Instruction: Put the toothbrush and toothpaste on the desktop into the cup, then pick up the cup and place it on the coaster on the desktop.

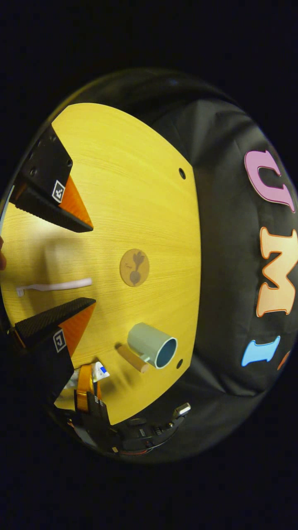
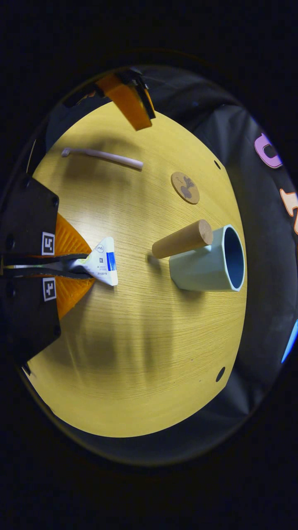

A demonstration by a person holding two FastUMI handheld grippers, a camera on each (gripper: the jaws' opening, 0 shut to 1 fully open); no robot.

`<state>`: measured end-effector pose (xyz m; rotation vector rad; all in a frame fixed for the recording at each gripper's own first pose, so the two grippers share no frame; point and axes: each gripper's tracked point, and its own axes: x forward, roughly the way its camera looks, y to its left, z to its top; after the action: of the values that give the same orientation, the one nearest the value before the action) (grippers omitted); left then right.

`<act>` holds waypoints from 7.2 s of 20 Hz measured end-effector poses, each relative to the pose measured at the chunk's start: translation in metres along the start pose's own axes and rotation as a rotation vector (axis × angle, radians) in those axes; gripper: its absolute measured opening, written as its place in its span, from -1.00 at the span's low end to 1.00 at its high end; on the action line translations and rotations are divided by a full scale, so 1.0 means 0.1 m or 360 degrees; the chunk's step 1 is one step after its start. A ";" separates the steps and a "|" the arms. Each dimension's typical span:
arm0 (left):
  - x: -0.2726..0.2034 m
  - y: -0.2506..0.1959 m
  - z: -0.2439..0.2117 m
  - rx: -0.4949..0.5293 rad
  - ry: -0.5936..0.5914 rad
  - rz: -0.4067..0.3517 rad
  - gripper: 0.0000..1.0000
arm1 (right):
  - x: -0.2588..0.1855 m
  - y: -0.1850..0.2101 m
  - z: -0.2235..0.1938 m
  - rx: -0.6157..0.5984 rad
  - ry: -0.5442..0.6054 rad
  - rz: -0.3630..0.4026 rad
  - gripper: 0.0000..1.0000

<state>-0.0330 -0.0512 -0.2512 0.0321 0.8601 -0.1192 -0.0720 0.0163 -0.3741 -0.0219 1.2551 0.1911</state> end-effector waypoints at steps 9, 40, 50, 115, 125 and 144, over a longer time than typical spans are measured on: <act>0.12 -0.04 -0.31 0.0004 0.0280 -0.0002 0.89 | 0.01 0.00 0.00 0.0025 -0.0008 0.0037 -0.89; 0.39 -0.31 -0.46 0.0163 0.0731 -0.0020 0.24 | 0.01 0.03 0.01 0.0030 -0.0004 0.0131 -0.89; 0.37 -0.30 -0.39 0.0029 0.0646 -0.0065 -0.94 | 0.01 0.08 0.03 0.0020 0.0000 0.0171 -0.90; -1.60 1.84 0.08 -0.0174 0.0246 -0.0101 -1.00 | -0.38 0.12 2.88 0.0079 -0.1201 0.0132 -0.84; -1.44 1.62 0.67 -0.0150 0.0193 -0.0162 -1.00 | -0.40 0.12 2.41 0.0121 -0.1070 0.0183 1.00; -0.45 1.28 2.81 -0.0100 -0.0445 -0.0478 -1.00 | -1.05 -0.65 1.32 0.0353 -0.1031 0.0049 0.98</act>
<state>0.1649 0.0582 -0.0364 -0.1700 0.5841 -0.3695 0.0311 -0.0457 -0.2388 0.2348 0.6240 0.0728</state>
